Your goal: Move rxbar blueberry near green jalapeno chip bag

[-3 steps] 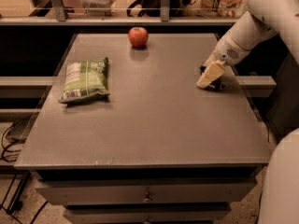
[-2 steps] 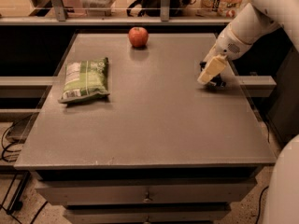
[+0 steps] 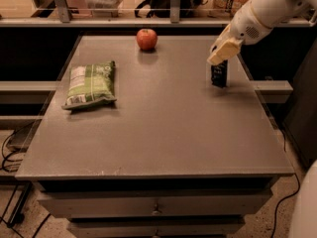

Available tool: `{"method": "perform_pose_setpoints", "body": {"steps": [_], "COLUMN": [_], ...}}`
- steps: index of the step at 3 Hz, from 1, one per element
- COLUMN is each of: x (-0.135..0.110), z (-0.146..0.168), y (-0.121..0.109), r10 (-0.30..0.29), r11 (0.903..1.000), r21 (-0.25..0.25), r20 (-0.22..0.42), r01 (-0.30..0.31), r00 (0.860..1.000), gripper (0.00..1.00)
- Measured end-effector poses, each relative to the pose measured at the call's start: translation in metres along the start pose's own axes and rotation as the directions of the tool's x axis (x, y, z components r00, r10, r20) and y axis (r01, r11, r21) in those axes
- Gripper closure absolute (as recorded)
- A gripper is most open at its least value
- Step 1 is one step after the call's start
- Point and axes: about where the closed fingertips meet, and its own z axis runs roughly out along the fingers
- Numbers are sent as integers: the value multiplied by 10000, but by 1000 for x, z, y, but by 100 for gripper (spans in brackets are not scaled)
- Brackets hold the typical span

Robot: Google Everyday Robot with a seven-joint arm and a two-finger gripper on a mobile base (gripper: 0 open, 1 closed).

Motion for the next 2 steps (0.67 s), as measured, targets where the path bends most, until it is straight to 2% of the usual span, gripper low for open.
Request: {"method": "perform_pose_setpoints", "body": {"steps": [1,2], "x": [-46,-107], "z": [-6,-6], "y": [-3,4], "r10": [-374,-368], "r11": [9991,9937], "r21": [-137,-791], "r20": [1970,4420], "r01": [409,797], "r00": [9797,8963], "gripper": [100,100]}}
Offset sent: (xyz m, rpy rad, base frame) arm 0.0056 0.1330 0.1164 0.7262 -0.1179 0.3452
